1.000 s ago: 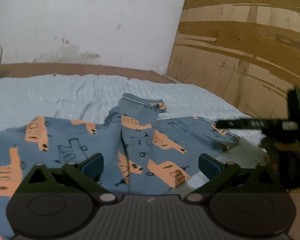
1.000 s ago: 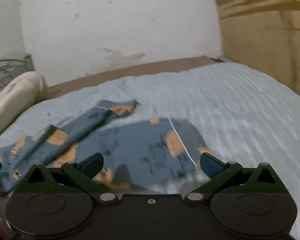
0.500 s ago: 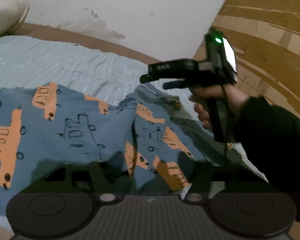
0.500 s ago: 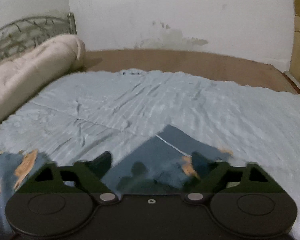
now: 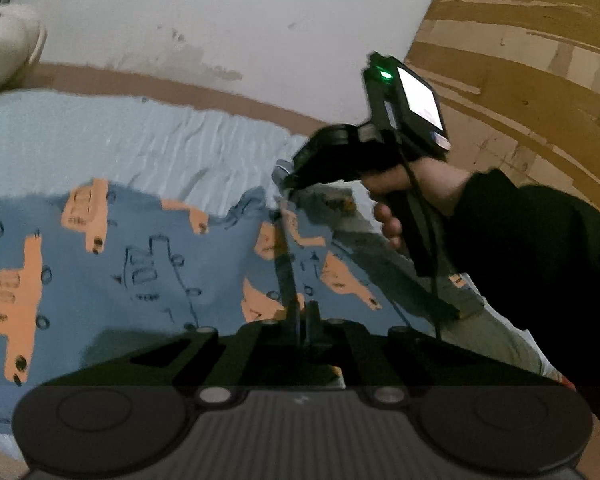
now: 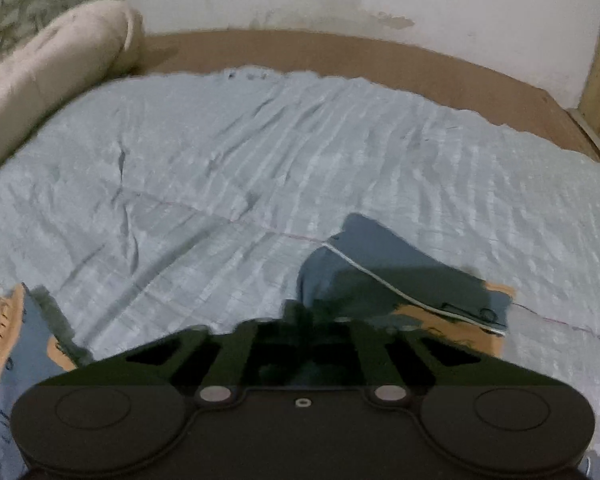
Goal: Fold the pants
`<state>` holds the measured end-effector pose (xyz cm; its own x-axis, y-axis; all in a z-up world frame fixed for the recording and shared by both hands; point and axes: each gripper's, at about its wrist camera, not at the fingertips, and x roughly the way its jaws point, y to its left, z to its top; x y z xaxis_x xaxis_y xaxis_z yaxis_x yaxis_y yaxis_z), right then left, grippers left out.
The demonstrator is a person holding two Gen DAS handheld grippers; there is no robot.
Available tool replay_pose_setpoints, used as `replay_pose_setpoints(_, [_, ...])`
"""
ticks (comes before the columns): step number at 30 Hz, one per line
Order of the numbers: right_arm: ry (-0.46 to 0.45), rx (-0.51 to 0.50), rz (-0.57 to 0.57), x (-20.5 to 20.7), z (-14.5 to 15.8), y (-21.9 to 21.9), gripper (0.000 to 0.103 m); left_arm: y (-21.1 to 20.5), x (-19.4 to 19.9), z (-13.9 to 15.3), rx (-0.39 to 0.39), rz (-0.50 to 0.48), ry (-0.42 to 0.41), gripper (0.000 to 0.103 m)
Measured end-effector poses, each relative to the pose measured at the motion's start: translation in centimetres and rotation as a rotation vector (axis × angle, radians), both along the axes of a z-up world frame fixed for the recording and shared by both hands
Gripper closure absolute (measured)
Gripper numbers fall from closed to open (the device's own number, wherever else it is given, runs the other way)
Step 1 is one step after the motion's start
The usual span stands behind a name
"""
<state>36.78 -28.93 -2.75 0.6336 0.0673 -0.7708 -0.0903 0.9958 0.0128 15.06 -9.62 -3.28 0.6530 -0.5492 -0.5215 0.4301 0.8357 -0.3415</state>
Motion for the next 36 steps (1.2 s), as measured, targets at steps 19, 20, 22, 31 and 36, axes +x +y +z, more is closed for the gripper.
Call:
replay_pose_setpoints(19, [-0.297,0.284,-0.299,-23.1,2.2,-13.8,0.102,-2.9,-4.3,0.3,0.295,-0.089,-0.161,0.103])
replay_pose_setpoints(20, [-0.288,0.306,-0.316,-23.7,1.6,-14.0,0.102,-2.9,-4.3,0.0,0.303,-0.087,-0.148,0.103])
replay_pose_setpoints(22, [-0.284,0.342,-0.345,-24.8,0.0,-14.1,0.102,-2.9,-4.4,-0.4,0.306,-0.083,-0.131,0.103])
replay_pose_setpoints(31, [-0.316,0.141,-0.299,-27.1,-0.8,-11.4,0.071,-2.7,-4.3,-0.8,0.311,-0.079,-0.126,0.103])
replay_pose_setpoints(36, [-0.384,-0.071,-0.208,-27.9,-0.1,-9.4,0.045,-2.8,-4.4,-0.8,0.312,-0.077,-0.126,0.103])
